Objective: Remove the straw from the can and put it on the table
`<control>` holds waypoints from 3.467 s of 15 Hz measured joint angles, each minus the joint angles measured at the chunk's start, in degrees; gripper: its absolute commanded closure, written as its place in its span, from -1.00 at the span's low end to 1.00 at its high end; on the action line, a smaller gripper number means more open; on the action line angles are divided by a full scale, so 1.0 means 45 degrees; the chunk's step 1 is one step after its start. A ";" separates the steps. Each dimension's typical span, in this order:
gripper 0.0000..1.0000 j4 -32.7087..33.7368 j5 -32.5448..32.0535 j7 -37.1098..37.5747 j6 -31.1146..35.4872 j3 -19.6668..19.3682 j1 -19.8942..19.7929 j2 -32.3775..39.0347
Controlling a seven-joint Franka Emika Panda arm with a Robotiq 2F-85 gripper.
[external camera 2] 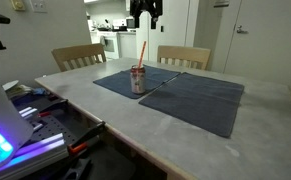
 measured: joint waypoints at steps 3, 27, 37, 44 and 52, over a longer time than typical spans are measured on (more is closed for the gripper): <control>-1.00 0.0198 0.0084 -0.0155 -0.0045 -0.0068 0.0002 0.0249; -1.00 0.0392 0.0401 -0.0165 -0.0848 -0.0379 -0.0449 0.1987; 0.20 0.1193 0.1102 -0.0178 -0.1181 -0.0389 -0.0683 0.2806; 0.16 0.1765 0.1084 -0.0177 -0.2459 -0.0389 -0.0722 0.3239; 0.66 0.2355 0.1054 -0.0185 -0.4267 -0.0387 -0.0722 0.3665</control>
